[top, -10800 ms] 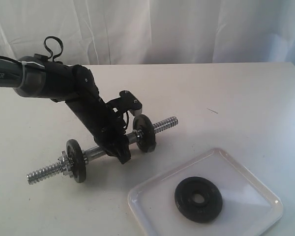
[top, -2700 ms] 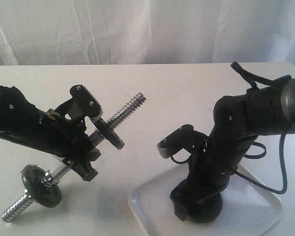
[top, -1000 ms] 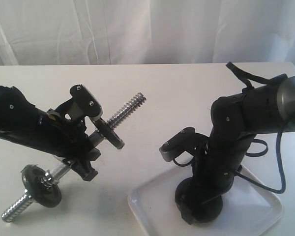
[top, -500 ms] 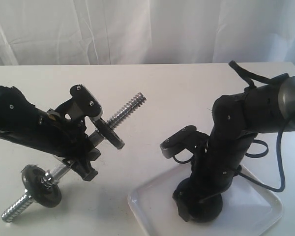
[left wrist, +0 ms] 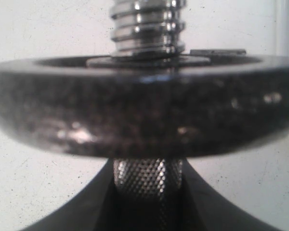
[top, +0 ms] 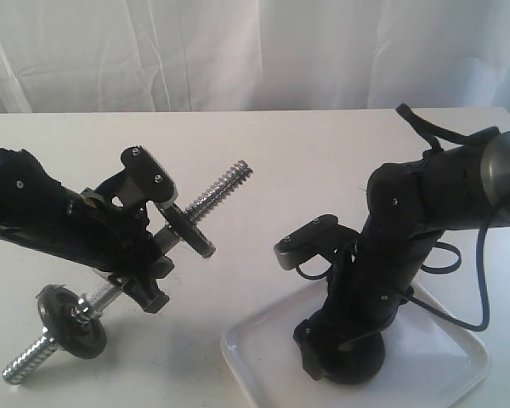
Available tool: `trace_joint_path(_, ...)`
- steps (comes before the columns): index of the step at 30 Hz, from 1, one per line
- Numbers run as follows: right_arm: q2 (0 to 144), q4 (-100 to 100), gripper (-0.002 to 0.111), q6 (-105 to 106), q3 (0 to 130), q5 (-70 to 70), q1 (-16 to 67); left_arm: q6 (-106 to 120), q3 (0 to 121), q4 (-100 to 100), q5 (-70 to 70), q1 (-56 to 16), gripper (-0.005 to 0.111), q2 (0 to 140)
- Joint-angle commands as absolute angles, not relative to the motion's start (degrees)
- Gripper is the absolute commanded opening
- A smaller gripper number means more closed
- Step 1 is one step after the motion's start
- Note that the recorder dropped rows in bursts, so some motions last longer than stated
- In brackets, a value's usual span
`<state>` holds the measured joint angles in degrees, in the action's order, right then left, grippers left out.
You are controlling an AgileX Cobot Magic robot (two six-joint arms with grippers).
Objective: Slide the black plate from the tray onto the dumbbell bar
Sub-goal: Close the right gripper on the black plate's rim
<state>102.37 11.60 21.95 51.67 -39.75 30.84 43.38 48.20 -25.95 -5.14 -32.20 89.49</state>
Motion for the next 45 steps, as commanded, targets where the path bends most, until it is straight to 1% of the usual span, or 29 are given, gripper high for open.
trace_joint_path(1,104.21,13.59,0.105,22.66,50.76,-40.22,30.89,43.33,49.66,-28.16,0.37,-32.11,0.000,86.24)
trace_joint_path(17,104.21,12.98,0.105,22.66,50.76,-40.22,30.89,43.39,49.66,-28.16,0.58,-32.11,0.000,86.24)
trace_joint_path(30,107.09,12.83,0.105,22.66,50.76,-41.11,30.89,43.39,49.66,-28.16,0.58,-32.11,0.000,86.24)
trace_joint_path(33,107.05,12.83,0.102,22.16,50.76,-41.11,30.89,43.39,49.66,-28.16,0.58,-32.11,0.000,86.24)
trace_joint_path(35,107.05,12.83,0.094,21.80,50.76,-41.70,30.89,43.39,49.66,-28.16,0.58,-32.11,0.000,86.24)
trace_joint_path(37,107.05,12.83,0.083,21.80,50.76,-42.24,30.89,43.29,49.66,-28.16,0.69,-32.11,0.000,86.24)
trace_joint_path(40,107.05,12.83,0.058,20.80,50.76,-43.26,30.89,43.29,49.66,-28.16,0.69,-32.11,0.000,86.24)
trace_joint_path(45,107.05,13.20,0.010,16.99,50.87,-45.67,30.89,43.30,49.66,-28.16,0.59,-32.11,0.000,86.24)
